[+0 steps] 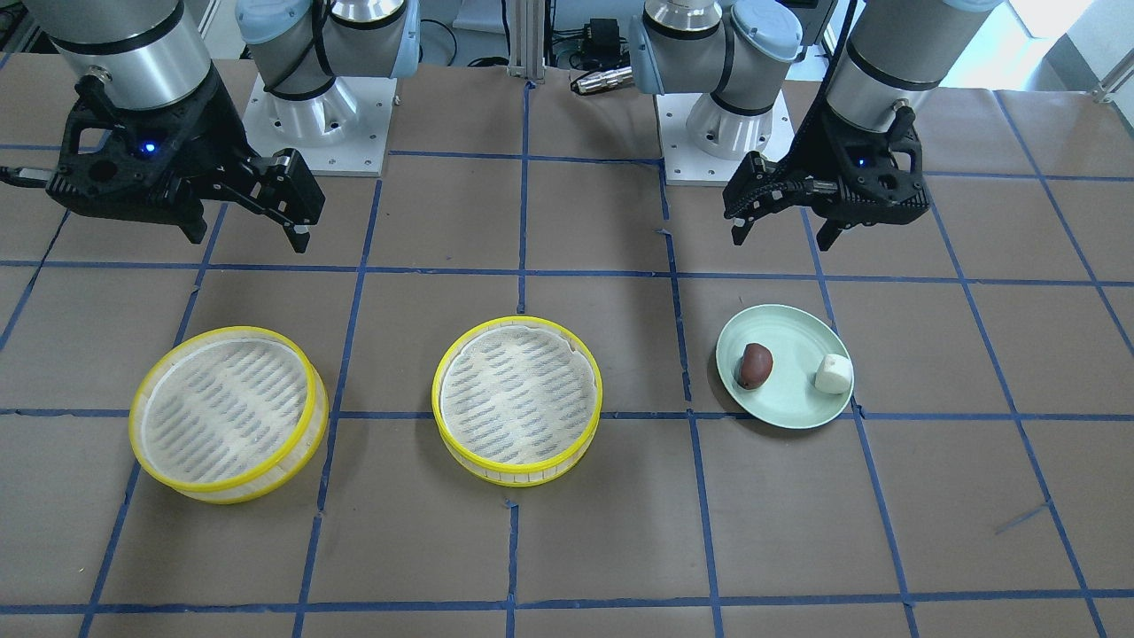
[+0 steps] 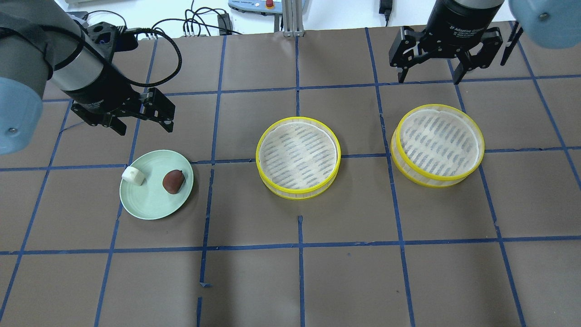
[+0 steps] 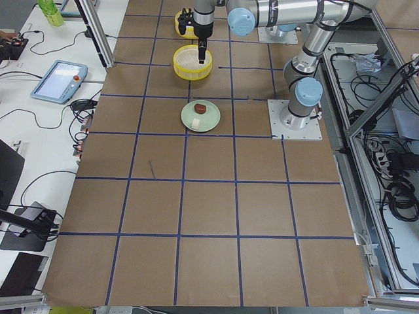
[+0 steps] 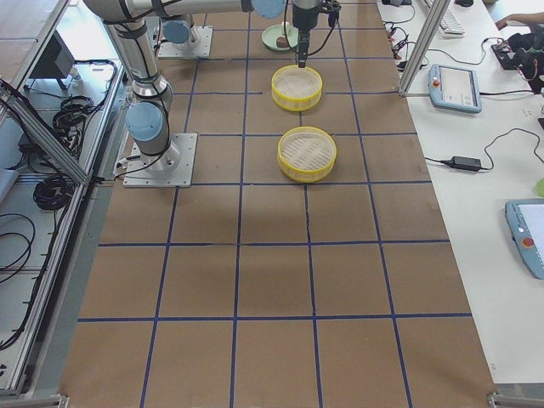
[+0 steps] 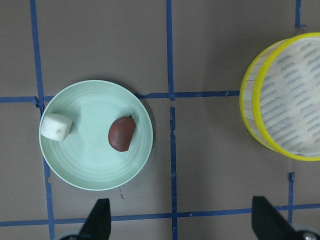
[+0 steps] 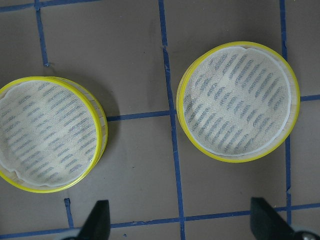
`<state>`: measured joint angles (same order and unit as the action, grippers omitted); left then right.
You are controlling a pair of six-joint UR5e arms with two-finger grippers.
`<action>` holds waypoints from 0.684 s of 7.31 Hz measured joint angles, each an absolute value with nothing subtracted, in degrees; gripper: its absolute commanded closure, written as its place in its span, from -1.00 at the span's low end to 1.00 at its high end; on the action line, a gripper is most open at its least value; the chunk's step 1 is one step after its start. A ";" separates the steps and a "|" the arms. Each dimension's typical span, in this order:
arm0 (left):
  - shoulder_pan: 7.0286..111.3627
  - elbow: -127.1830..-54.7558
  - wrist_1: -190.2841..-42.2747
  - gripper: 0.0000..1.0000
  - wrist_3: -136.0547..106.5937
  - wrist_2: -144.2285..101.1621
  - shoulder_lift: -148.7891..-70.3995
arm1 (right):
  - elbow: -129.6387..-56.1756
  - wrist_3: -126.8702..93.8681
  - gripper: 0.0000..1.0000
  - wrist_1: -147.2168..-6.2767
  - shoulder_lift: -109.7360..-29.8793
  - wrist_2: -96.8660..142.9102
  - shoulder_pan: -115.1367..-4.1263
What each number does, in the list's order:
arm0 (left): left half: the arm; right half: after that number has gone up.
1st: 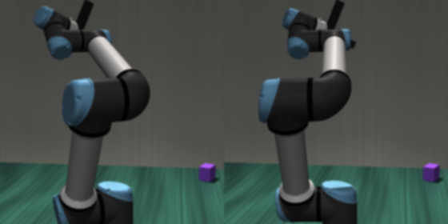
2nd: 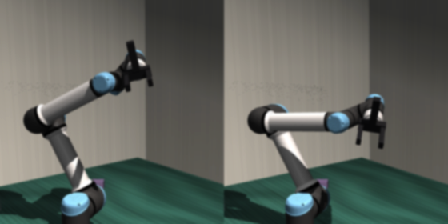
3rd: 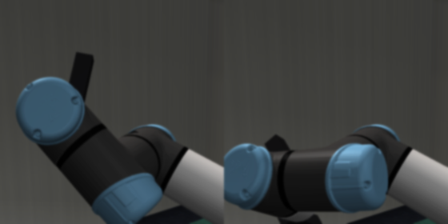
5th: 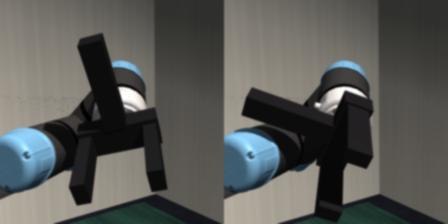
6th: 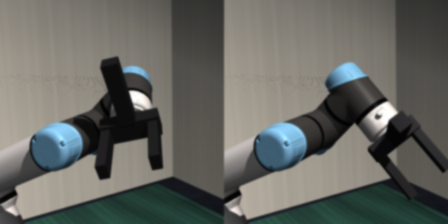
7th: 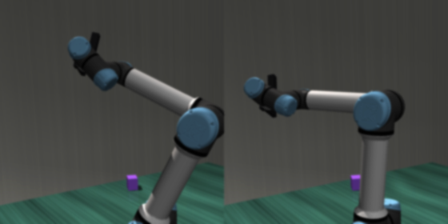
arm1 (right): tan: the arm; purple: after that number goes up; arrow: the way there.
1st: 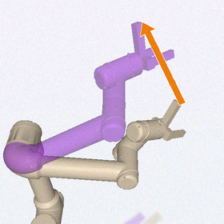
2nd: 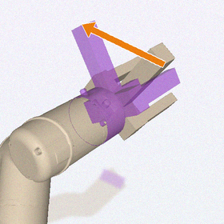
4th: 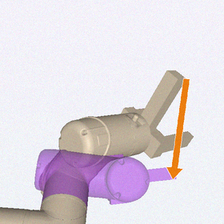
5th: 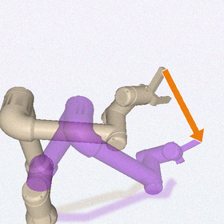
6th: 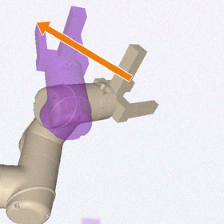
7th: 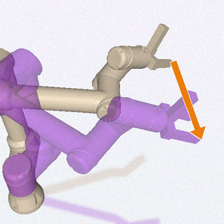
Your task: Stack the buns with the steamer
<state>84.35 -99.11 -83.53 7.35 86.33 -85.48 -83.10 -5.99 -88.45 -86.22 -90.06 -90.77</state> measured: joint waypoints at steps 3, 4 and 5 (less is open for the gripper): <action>78.79 -101.23 -82.23 -1.00 13.67 87.74 -86.56 | -82.94 -5.08 -1.00 -88.21 -86.22 -90.18 -90.61; 76.17 -102.85 -80.39 -1.00 16.63 88.66 -87.55 | -82.79 -5.08 -1.00 -87.52 -86.23 -90.20 -90.64; 74.22 -104.72 -77.56 -1.00 19.01 89.11 -88.81 | -82.76 -5.11 -1.00 -86.53 -86.25 -90.24 -90.77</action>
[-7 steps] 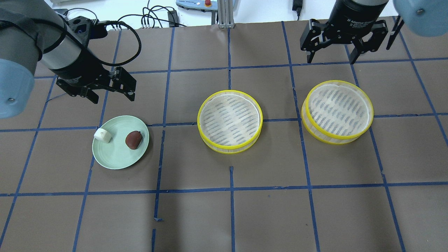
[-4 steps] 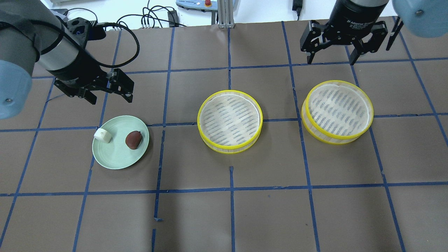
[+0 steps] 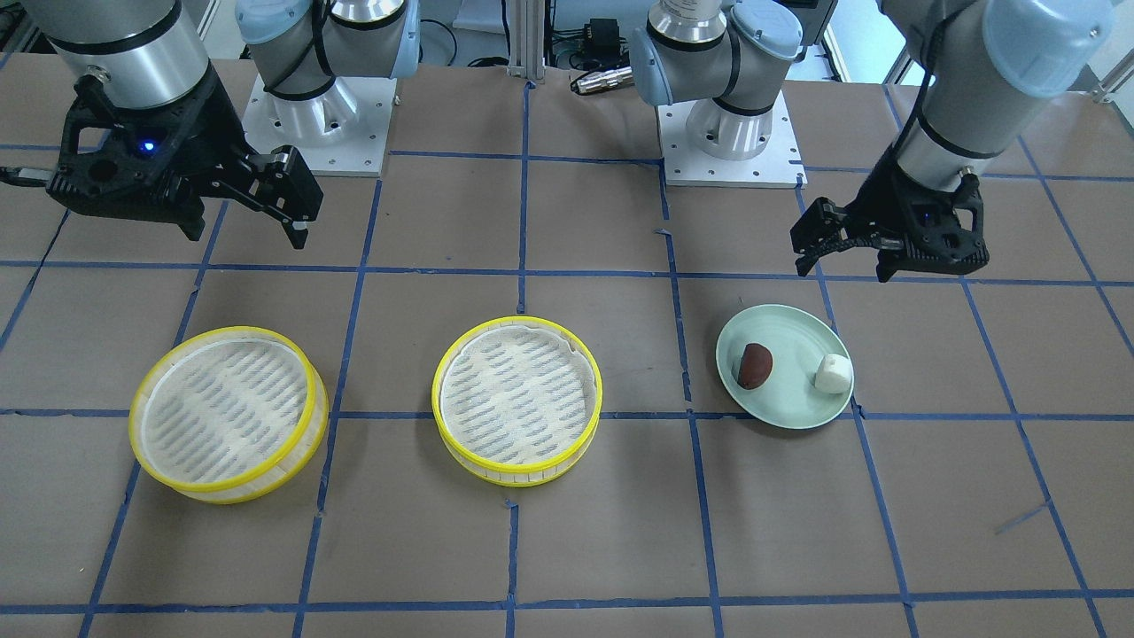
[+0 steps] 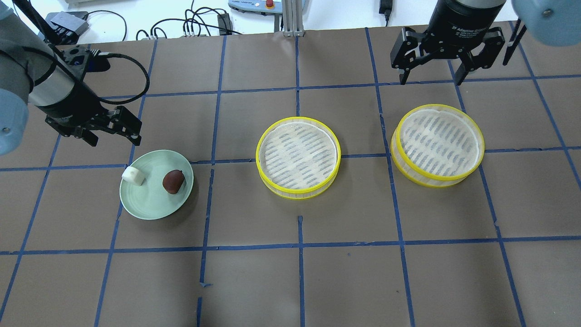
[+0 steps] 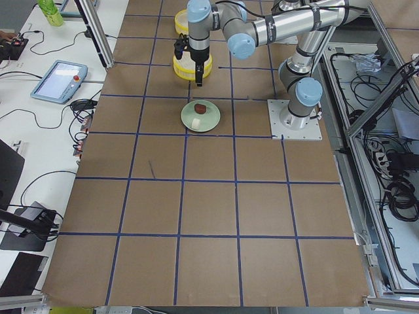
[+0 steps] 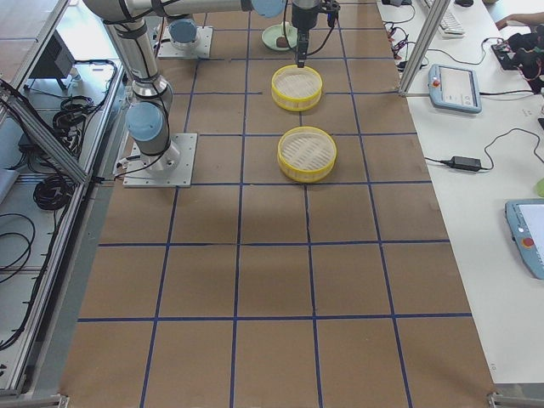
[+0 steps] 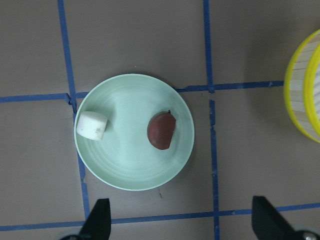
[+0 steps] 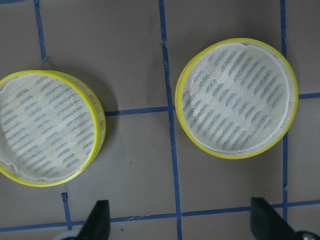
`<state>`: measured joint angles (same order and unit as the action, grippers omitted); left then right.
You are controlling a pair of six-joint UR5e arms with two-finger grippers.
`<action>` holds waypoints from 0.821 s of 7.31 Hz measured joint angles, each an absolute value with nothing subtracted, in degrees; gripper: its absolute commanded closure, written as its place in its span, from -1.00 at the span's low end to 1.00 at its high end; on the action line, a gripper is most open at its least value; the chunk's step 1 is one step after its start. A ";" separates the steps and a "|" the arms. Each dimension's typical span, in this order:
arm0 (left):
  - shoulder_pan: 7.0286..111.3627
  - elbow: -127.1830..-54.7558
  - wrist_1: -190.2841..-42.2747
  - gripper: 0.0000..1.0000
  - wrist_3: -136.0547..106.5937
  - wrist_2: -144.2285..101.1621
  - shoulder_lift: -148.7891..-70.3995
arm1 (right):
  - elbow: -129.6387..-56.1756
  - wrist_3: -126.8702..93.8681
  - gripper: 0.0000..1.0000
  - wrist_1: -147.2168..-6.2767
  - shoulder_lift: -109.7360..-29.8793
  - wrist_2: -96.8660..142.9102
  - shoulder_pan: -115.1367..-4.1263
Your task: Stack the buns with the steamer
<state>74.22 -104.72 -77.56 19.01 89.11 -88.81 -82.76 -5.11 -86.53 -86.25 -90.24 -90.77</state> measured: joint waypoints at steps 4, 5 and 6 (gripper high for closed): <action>72.38 -108.68 -62.45 -0.99 21.92 93.93 -100.97 | -88.21 -5.09 -1.00 -89.29 -84.13 -90.00 -89.18; 72.36 -108.76 -60.50 -0.85 21.88 94.47 -104.03 | -92.52 -3.02 -1.00 -94.71 -83.44 -90.03 -87.27; 72.34 -108.82 -59.48 -0.48 21.86 94.66 -106.18 | -96.86 0.68 -1.00 -100.94 -82.75 -89.98 -84.64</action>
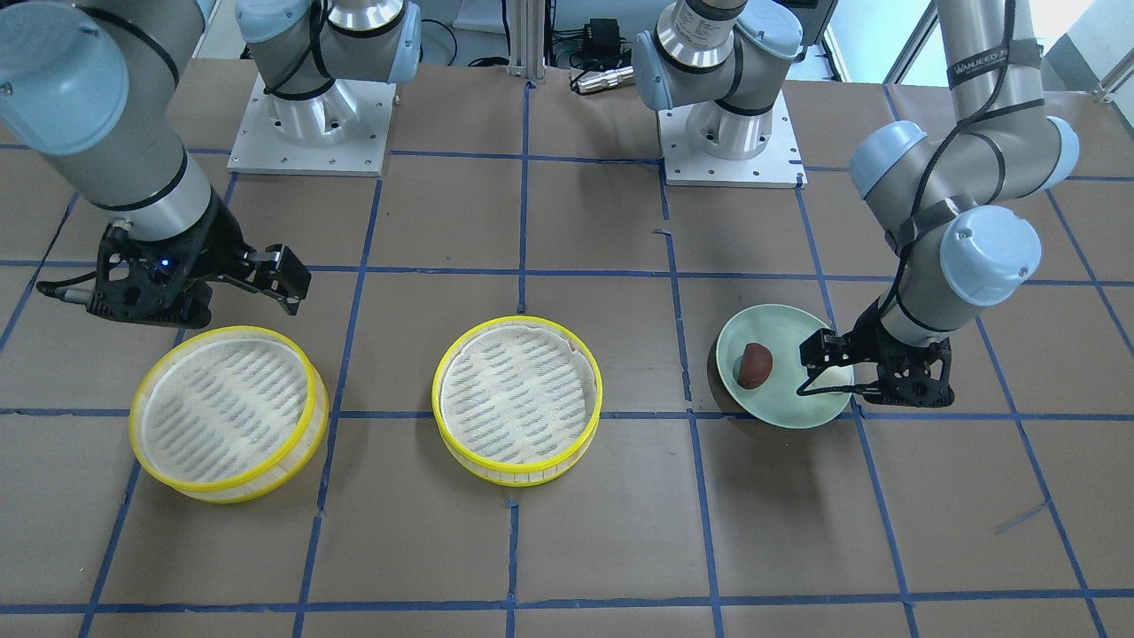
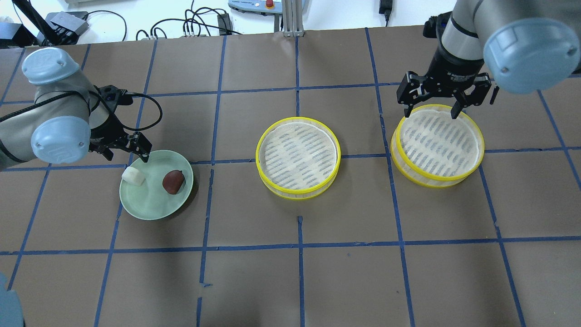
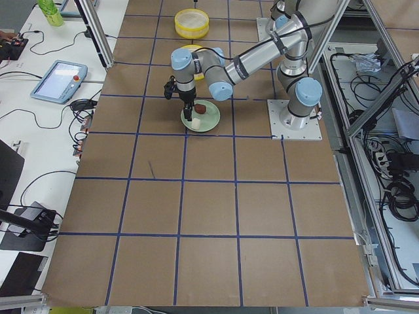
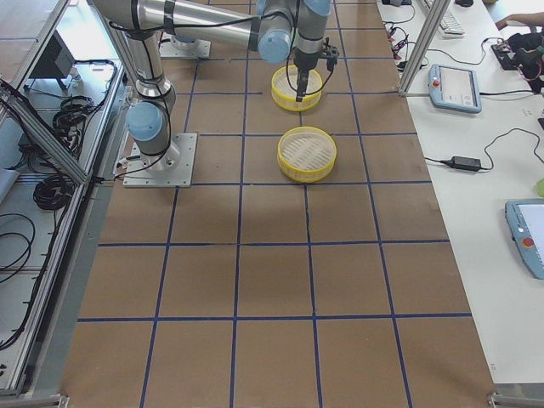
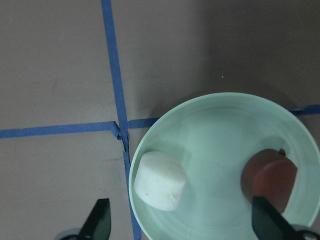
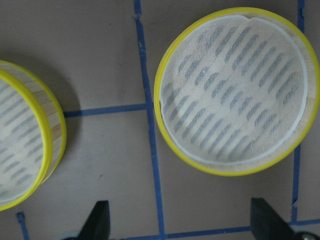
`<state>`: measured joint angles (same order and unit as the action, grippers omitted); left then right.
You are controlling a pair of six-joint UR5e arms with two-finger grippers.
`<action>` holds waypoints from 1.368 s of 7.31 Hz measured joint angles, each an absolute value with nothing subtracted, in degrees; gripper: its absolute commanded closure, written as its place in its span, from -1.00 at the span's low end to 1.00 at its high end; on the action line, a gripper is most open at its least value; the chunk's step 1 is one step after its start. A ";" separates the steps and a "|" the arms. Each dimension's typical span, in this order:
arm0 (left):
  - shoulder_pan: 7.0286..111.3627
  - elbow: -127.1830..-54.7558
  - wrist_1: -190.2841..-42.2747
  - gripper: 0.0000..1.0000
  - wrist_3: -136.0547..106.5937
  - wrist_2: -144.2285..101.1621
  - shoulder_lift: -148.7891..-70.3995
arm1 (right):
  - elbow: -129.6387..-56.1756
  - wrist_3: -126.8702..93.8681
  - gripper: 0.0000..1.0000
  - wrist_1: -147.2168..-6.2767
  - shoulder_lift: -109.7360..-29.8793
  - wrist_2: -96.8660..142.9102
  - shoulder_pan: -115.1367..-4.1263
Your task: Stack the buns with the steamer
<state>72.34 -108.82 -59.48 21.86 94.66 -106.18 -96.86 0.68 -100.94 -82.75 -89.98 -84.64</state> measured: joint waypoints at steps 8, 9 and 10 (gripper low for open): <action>72.91 -110.95 -58.84 0.98 17.75 94.88 -105.11 | -102.07 21.78 -1.00 -124.43 -67.13 -89.75 -67.12; 73.45 -110.85 -59.51 0.98 16.15 94.76 -102.97 | -102.33 21.90 -0.99 -124.56 -66.67 -90.00 -67.02; 74.73 -110.62 -60.72 0.98 13.82 94.50 -100.97 | -102.60 21.95 -0.88 -124.53 -66.47 -90.16 -67.00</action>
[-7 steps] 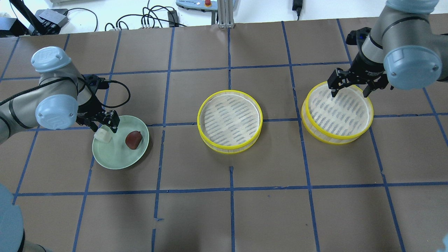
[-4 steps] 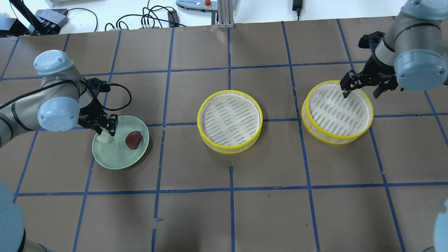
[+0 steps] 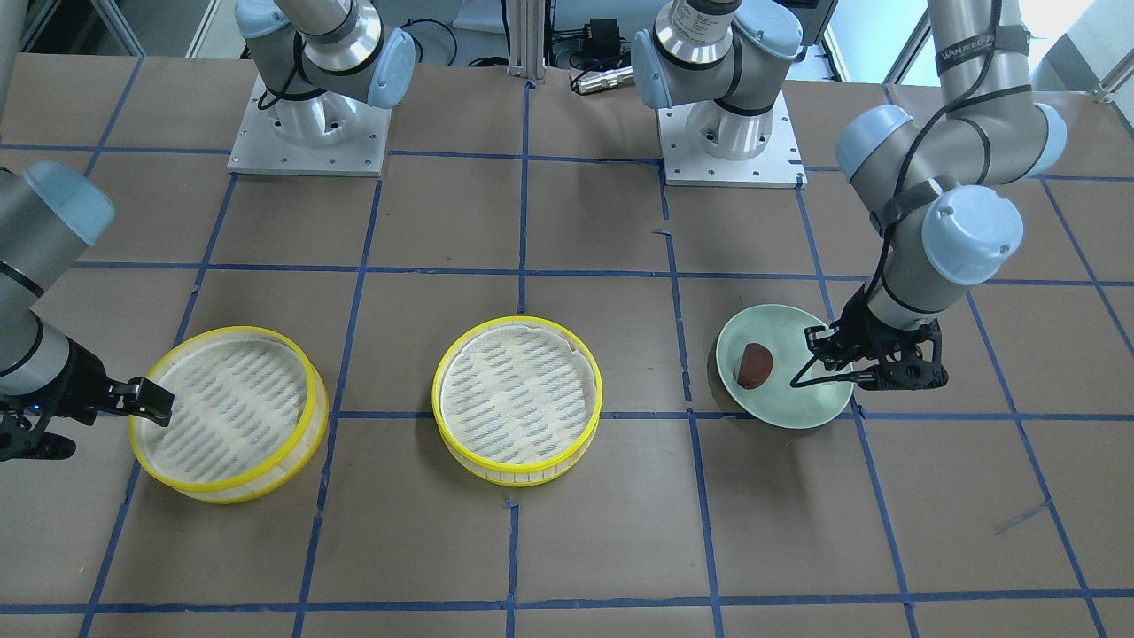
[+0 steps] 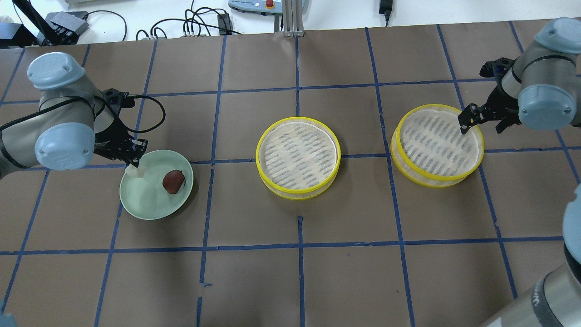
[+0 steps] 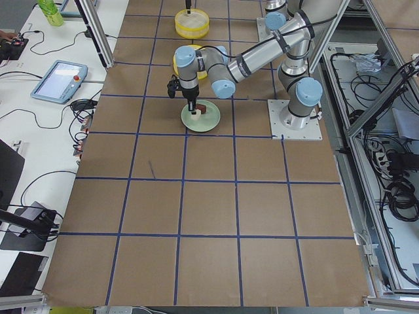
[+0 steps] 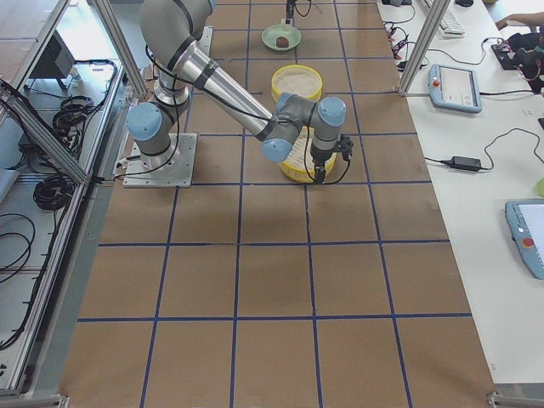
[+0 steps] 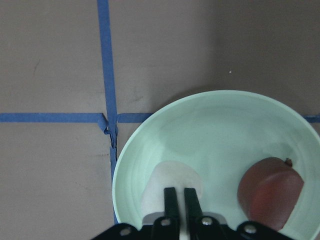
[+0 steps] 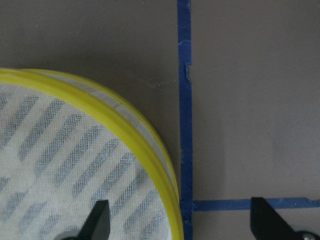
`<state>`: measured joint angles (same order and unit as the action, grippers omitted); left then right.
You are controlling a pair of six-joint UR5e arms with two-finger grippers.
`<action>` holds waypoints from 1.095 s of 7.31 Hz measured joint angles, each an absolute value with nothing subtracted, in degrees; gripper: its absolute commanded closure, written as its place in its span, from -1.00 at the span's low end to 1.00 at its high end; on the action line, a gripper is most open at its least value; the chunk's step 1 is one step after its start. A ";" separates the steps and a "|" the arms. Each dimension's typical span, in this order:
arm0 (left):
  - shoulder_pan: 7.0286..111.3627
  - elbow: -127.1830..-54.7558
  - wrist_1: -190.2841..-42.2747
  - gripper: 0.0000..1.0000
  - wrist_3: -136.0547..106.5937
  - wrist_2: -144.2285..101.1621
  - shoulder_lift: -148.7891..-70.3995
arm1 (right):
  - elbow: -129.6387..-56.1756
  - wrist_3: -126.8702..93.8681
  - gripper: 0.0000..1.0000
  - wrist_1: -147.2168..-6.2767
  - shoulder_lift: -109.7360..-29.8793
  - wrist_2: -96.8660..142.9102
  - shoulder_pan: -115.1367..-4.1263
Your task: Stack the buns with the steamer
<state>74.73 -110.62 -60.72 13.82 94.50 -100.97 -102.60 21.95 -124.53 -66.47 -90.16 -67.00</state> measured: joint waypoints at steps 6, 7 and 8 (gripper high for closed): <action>95.75 -104.84 -59.56 0.98 -20.17 83.33 -101.51 | -104.59 21.75 0.83 -124.80 -66.36 -89.97 -66.97; 98.86 -104.80 -55.72 0.87 -25.67 82.00 -103.44 | -104.60 21.70 0.82 -124.80 -66.39 -89.85 -66.97; 101.74 -104.77 -51.29 -0.83 -30.96 81.50 -105.97 | -104.54 21.74 0.81 -124.79 -66.59 -89.75 -66.97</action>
<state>101.74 -104.77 -51.29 -30.96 81.50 -105.97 -104.54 21.74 -124.79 -66.59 -89.75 -66.97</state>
